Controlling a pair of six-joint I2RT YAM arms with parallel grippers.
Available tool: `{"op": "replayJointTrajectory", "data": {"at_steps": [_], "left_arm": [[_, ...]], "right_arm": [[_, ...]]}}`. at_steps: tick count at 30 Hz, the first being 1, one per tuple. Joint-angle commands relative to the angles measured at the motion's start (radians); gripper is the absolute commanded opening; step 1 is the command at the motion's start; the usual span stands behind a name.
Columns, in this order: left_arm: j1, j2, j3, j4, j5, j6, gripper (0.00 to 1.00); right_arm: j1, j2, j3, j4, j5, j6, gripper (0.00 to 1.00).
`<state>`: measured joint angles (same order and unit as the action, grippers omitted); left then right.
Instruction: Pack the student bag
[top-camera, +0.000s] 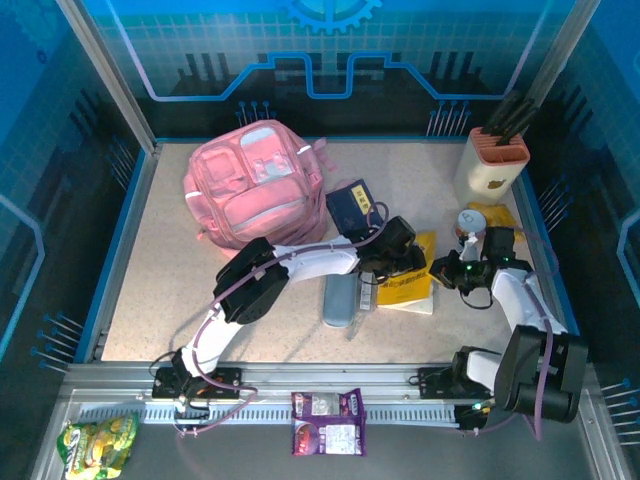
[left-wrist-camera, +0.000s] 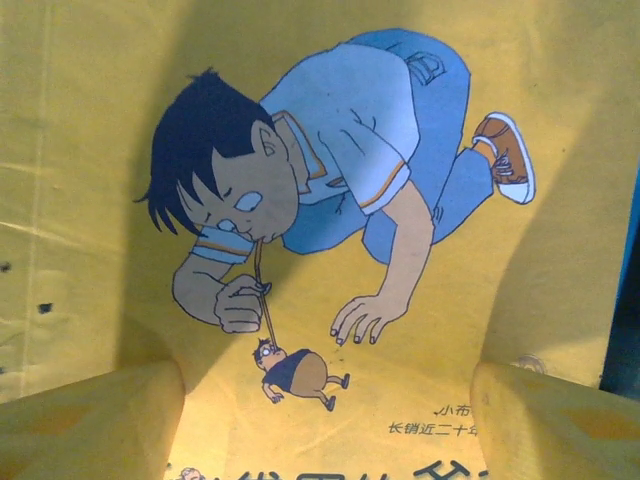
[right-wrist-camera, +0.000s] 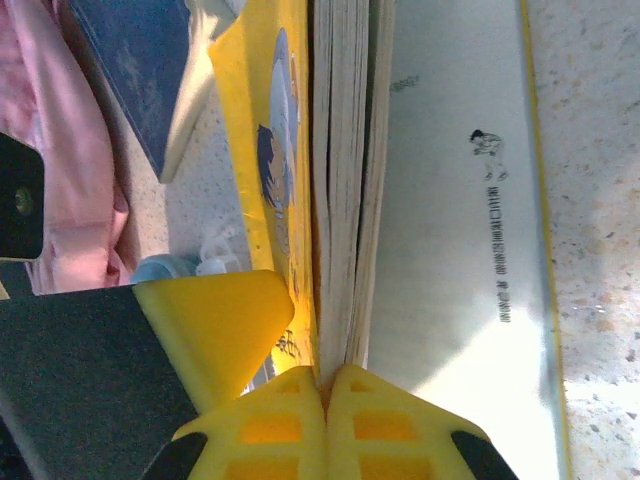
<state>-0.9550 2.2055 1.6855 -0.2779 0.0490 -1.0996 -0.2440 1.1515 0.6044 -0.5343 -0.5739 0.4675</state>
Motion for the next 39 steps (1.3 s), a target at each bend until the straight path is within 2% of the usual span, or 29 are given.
{"op": "replayJointTrajectory", "data": {"at_steps": [1, 15, 23, 28, 30, 34, 36, 39], "left_arm": [[0.021, -0.099, -0.032, 0.039, 0.057, 0.051, 0.79], [0.133, -0.406, -0.370, 0.325, 0.178, -0.023, 0.83], [0.226, -0.518, -0.511, 0.457, 0.228, -0.015, 0.85], [0.272, -0.506, -0.552, 0.636, 0.349, -0.061, 0.84], [0.285, -0.484, -0.547, 0.656, 0.393, -0.078, 0.83], [0.302, -0.480, -0.596, 0.732, 0.388, -0.130, 0.82], [0.300, -0.473, -0.613, 0.825, 0.410, -0.174, 0.78], [0.302, -0.450, -0.633, 0.967, 0.441, -0.246, 0.70]], "right_arm": [[-0.030, -0.060, 0.048, -0.046, -0.006, 0.029, 0.00], [-0.022, -0.220, 0.239, -0.114, -0.079, 0.142, 0.00], [0.076, -0.196, 0.338, -0.040, -0.206, 0.241, 0.00], [0.121, -0.178, 0.333, 0.079, -0.256, 0.340, 0.00], [0.135, -0.167, 0.327, 0.135, -0.285, 0.378, 0.00], [0.160, -0.146, 0.302, 0.253, -0.323, 0.456, 0.00], [0.175, -0.130, 0.285, 0.302, -0.330, 0.481, 0.00], [0.183, -0.102, 0.281, 0.284, -0.314, 0.444, 0.00]]}}
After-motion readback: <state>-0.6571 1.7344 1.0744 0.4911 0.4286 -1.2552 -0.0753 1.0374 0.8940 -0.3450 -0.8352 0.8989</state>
